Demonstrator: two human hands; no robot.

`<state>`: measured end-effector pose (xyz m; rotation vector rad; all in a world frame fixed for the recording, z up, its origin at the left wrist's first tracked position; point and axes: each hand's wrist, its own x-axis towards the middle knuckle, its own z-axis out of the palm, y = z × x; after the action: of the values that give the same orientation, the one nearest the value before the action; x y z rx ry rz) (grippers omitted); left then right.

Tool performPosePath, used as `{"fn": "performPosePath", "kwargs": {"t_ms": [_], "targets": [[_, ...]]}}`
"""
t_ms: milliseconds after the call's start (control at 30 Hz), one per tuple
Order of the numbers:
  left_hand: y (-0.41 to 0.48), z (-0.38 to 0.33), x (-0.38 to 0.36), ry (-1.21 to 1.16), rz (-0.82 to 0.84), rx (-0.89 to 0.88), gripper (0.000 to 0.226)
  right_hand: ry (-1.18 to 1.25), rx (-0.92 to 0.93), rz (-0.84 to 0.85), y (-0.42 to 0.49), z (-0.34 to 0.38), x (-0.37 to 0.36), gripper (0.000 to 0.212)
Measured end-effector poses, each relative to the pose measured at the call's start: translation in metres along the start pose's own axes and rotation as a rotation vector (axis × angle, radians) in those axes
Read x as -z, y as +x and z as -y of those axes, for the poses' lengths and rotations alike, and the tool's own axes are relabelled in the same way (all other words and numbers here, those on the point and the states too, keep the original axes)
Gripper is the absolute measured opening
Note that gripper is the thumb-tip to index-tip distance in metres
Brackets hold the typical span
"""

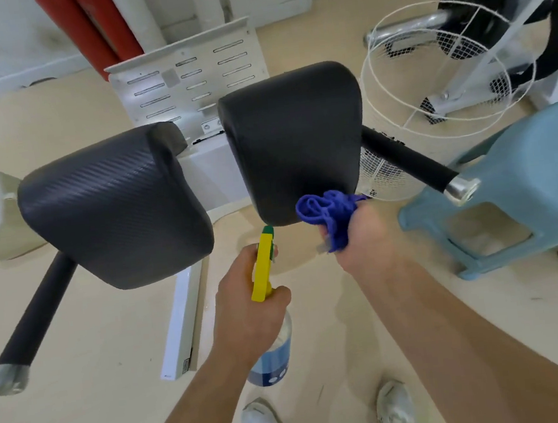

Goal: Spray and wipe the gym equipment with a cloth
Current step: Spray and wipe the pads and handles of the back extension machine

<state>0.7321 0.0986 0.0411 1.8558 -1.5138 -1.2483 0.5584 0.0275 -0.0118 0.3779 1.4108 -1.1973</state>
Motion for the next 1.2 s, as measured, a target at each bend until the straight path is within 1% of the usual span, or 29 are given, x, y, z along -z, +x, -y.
{"fn": "performPosePath", "kwargs": {"t_ms": [67, 133, 167, 233, 333, 433, 567, 667, 767, 867, 1000, 1200], "targets": [[0.004, -0.01, -0.012, -0.007, 0.006, -0.014, 0.05, -0.094, 0.197, -0.007, -0.01, 0.023, 0.004, 0.02], [0.006, -0.022, -0.025, -0.026, 0.002, -0.016, 0.048, -0.092, 0.428, 0.071, -0.027, 0.051, -0.001, 0.021], [0.008, -0.029, -0.031, -0.038, -0.004, -0.022, 0.048, -0.087, 0.5, 0.127, -0.036, 0.064, -0.004, 0.023], [0.011, -0.044, -0.043, -0.061, -0.019, -0.037, 0.048, -0.122, 0.594, 0.203, -0.046, 0.09, -0.008, 0.024], [0.016, -0.068, -0.062, -0.055, -0.011, -0.05, 0.045, -0.134, 0.678, 0.179, -0.049, 0.119, 0.0, 0.027], [0.022, -0.092, -0.087, -0.05, -0.042, -0.045, 0.043, -0.14, 0.666, 0.152, -0.049, 0.143, 0.019, 0.027], [0.025, -0.117, -0.116, -0.084, -0.132, 0.005, 0.035, -0.226, 0.607, 0.124, -0.041, 0.17, 0.041, 0.029], [0.026, -0.126, -0.131, -0.053, -0.158, 0.035, 0.034, -0.3, 0.633, 0.151, -0.037, 0.189, 0.045, 0.026], [0.03, -0.131, -0.139, -0.067, -0.163, 0.059, 0.029, -0.367, 0.608, 0.182, -0.033, 0.203, 0.04, 0.021], [0.034, -0.139, -0.145, -0.066, -0.168, 0.071, 0.031, -0.434, 0.596, 0.214, -0.032, 0.214, 0.033, 0.02], [0.038, -0.152, -0.153, 0.012, -0.188, 0.084, 0.027, -0.491, 0.579, 0.253, -0.028, 0.231, 0.025, 0.018], [0.039, -0.171, -0.168, 0.176, -0.267, 0.173, 0.027, -0.556, 0.458, 0.322, -0.006, 0.254, 0.03, 0.019]]}}
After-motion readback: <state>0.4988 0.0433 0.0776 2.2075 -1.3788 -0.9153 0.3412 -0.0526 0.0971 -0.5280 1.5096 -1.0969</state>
